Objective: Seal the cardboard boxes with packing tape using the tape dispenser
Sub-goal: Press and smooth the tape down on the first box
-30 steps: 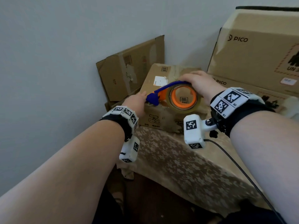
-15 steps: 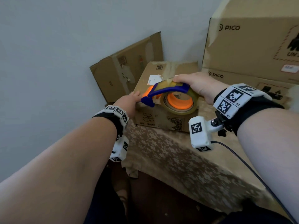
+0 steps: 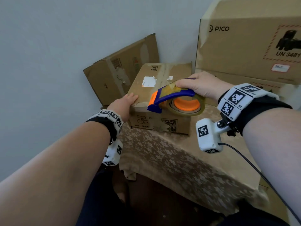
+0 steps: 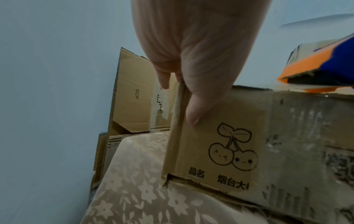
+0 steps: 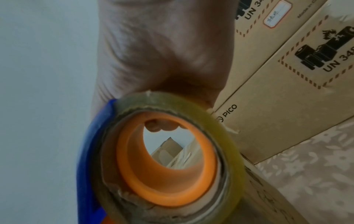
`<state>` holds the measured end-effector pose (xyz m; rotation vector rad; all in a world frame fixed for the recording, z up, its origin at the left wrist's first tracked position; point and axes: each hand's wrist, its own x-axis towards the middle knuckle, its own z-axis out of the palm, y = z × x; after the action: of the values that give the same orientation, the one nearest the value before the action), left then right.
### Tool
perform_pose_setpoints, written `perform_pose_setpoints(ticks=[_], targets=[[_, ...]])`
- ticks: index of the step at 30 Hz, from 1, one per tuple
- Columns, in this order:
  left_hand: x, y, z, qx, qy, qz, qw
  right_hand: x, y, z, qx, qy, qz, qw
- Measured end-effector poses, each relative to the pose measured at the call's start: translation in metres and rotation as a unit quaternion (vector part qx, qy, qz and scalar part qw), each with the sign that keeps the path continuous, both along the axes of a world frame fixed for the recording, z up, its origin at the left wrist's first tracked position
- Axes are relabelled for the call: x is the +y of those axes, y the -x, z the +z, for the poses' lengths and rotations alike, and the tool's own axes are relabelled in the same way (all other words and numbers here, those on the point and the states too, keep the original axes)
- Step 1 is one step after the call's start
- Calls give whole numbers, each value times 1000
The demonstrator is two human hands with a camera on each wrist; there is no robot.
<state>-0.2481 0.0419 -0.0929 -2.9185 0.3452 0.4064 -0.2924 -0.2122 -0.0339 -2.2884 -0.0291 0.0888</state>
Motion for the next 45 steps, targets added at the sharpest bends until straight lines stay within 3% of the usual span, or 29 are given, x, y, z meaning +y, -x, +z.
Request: perform_pose_setpoints(ticks=[4,9,14,26,33,45], targets=[[1,1,-9,-43,64,4,997,4,-1,1,-3,28,6,1000],[-15,2,-16,-50,40,-5,998,4,0,-1,-4,18,-8,1000],[-36,5,-15,-31,71,-58,995,5,2,-1,-4,11,-14,1000],[-9,-13,-19,-23,125,-109,986,28,-2,-6,42,-145,-51,987],[18,-27,-14,-8,125,-112,986,61,-13,-5,28,-131,-52,990],[14,-33,-16,-4,79,-115,990,37,-7,-2,3,-59,-10,998]])
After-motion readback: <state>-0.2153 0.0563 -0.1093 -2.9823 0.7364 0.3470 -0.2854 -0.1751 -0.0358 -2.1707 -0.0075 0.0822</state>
